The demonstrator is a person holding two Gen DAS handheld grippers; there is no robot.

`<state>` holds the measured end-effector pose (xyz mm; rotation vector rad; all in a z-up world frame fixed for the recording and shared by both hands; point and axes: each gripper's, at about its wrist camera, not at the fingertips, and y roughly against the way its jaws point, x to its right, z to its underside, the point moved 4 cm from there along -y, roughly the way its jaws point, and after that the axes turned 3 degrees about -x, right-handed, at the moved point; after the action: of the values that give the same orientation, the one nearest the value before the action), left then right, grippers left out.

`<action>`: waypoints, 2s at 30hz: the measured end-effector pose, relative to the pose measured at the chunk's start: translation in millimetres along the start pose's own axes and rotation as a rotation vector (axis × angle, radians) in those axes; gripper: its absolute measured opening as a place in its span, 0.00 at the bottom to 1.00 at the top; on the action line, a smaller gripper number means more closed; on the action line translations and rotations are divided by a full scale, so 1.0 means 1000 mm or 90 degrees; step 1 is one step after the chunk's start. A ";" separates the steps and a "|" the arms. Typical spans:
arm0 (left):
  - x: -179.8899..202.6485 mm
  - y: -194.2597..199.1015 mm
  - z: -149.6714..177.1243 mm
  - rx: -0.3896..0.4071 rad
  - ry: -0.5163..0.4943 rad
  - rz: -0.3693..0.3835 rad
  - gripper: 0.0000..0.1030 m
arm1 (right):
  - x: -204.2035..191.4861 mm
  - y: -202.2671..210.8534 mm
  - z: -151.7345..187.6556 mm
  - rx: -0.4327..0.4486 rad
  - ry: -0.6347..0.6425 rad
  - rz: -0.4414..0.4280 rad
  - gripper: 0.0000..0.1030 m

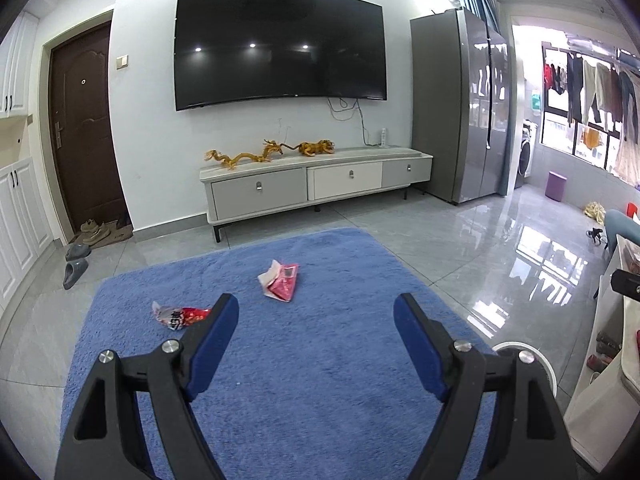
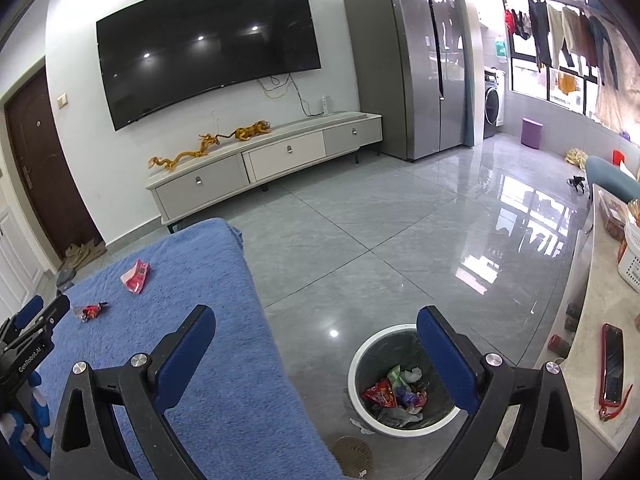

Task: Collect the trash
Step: 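Move both open grippers back over the rug toward the remaining wrappers, then grasp the red and white chip bag with the left gripper while the right grasps the pink wrapper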

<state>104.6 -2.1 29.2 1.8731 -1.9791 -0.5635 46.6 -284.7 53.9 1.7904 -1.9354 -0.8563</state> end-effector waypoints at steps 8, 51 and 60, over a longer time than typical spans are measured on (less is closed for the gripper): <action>-0.033 0.010 0.007 0.005 0.024 -0.006 0.77 | -0.030 0.001 0.000 -0.001 0.022 0.000 0.99; -0.198 -0.169 0.031 -0.170 0.195 0.014 0.77 | -0.277 -0.254 -0.023 -0.201 0.150 -0.283 0.98; -0.180 -0.217 0.037 -0.229 0.116 -0.016 0.82 | -0.308 -0.301 -0.020 -0.234 0.139 -0.290 0.97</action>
<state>281.7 169.8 -111.2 1.6648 -1.6174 -0.6789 327.0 11.4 -86.3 2.0156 -1.1611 -1.0275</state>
